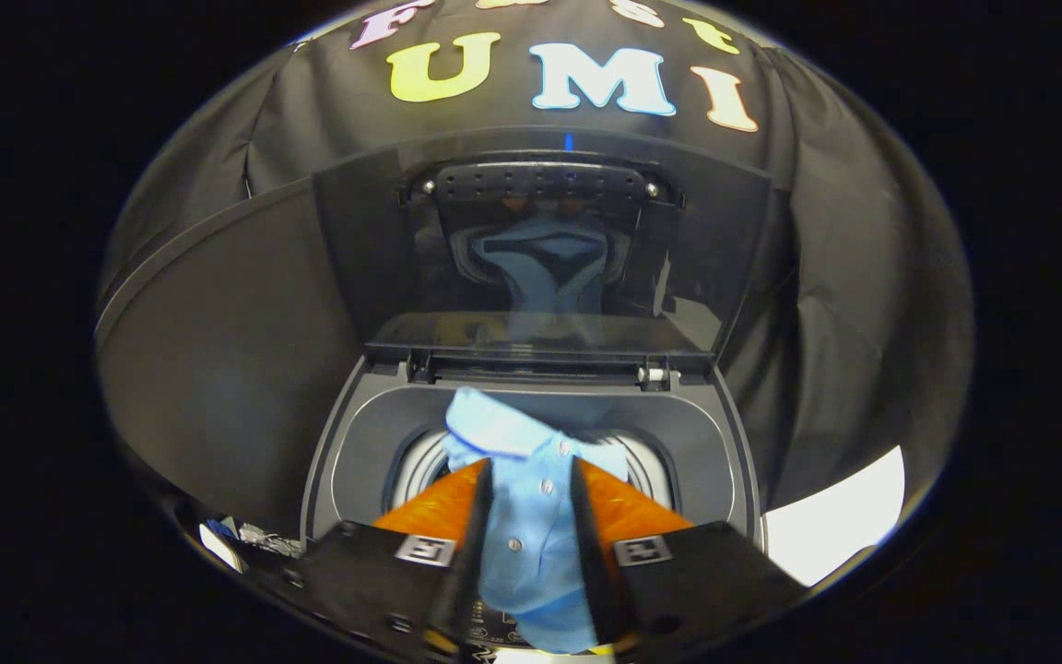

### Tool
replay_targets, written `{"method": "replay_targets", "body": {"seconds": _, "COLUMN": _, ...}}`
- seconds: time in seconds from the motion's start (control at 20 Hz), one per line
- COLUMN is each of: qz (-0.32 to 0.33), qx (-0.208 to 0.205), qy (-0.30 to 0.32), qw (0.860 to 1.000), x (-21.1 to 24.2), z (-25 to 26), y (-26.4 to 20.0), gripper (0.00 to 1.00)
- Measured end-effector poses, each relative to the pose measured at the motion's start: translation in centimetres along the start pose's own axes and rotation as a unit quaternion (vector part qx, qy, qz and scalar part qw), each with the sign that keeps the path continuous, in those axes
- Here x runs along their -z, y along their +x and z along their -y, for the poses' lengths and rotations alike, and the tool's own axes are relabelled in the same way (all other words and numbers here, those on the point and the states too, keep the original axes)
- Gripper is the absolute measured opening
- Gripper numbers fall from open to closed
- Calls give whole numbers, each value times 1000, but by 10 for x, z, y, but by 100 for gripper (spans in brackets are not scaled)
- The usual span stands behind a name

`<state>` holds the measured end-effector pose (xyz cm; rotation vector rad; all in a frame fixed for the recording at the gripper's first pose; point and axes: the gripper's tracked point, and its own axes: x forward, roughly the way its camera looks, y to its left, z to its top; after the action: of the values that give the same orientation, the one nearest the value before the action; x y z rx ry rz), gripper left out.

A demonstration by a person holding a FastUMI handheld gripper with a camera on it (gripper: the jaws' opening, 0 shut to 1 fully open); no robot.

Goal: Put the clothes into the washing machine and then close the washing machine lid.

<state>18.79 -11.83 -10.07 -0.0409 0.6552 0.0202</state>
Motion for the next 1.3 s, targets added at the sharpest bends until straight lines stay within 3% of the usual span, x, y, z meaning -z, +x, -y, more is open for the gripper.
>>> {"method": "replay_targets", "body": {"seconds": 0.15, "qz": 12, "qx": 6, "qy": 3, "qw": 1000, "x": -7, "z": 4, "y": -5, "gripper": 96}}
{"method": "replay_targets", "body": {"seconds": 0.55, "qz": 39, "qx": 11, "qy": 12, "qw": 999, "x": -29, "z": 3, "y": -23, "gripper": 96}}
{"method": "replay_targets", "body": {"seconds": 0.9, "qz": 124, "qx": 2, "qy": -2, "qw": 992, "x": -85, "z": -8, "y": -55, "gripper": 96}}
{"method": "replay_targets", "body": {"seconds": 1.3, "qz": 220, "qx": -7, "qy": -6, "qw": 975, "x": -151, "z": -20, "y": -75, "gripper": 96}}
